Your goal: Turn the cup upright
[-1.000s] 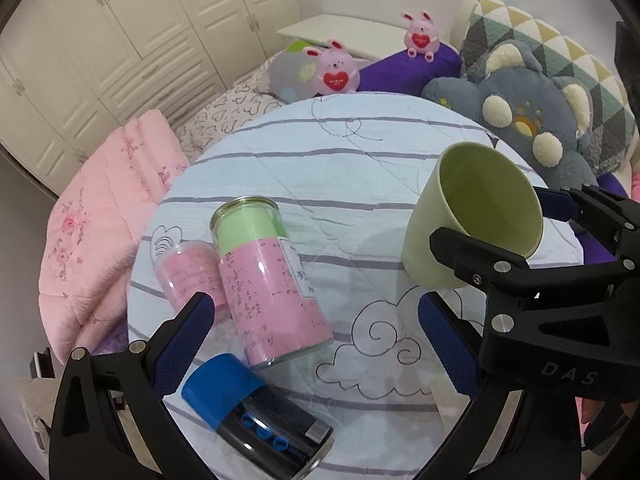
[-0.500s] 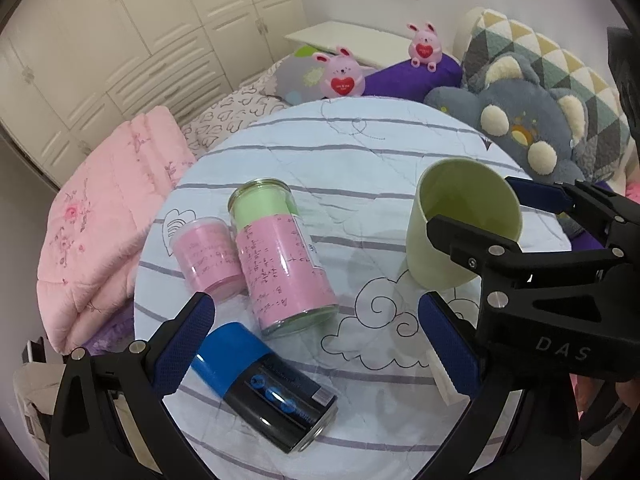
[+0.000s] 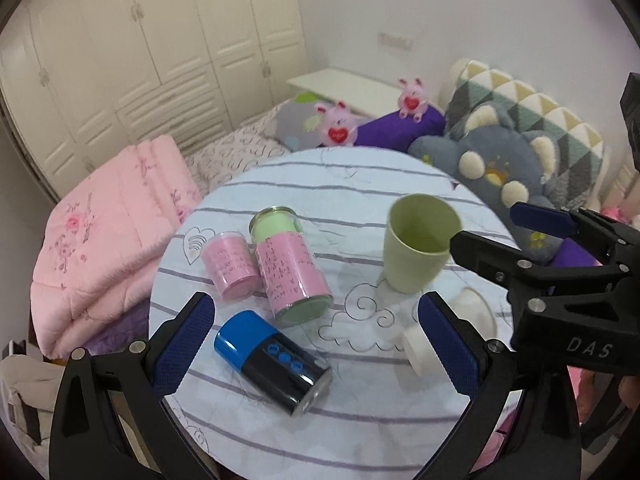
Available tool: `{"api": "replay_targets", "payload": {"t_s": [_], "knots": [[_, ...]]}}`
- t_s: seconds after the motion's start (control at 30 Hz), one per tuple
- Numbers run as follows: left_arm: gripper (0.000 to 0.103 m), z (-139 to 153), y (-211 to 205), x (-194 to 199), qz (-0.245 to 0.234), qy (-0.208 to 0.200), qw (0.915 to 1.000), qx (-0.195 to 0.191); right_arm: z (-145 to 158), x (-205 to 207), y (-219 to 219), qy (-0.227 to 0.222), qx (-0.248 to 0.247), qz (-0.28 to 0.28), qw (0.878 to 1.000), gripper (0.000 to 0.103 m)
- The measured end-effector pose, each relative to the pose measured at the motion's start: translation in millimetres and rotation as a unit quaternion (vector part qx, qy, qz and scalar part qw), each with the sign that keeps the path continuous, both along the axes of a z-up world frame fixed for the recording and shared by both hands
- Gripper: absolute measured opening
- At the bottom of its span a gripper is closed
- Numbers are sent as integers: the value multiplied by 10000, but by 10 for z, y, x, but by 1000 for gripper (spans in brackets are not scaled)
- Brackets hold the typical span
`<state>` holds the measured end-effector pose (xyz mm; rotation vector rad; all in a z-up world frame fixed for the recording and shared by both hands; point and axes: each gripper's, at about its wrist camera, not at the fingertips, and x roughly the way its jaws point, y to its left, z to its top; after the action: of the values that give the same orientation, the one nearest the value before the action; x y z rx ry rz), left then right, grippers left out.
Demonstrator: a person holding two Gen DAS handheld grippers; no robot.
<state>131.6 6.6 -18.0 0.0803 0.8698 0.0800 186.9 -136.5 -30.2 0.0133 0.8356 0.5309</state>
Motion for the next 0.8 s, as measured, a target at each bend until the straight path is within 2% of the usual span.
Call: {"api": "replay_targets", "payload": {"t_s": [0.17, 0.4, 0.8], "knots": [[103, 68, 30, -326, -46, -233, 9997, -66, 170, -390, -94, -354, -120, -288, 9989, 83], [103, 132, 162, -744, 58, -669, 9969, -411, 355, -929, -214, -962, -366, -729, 9920, 83], [103, 198, 138, -1210, -62, -1369, 9892, -528, 206, -1524, -260, -1312, -317, -1002, 9858, 83]]}}
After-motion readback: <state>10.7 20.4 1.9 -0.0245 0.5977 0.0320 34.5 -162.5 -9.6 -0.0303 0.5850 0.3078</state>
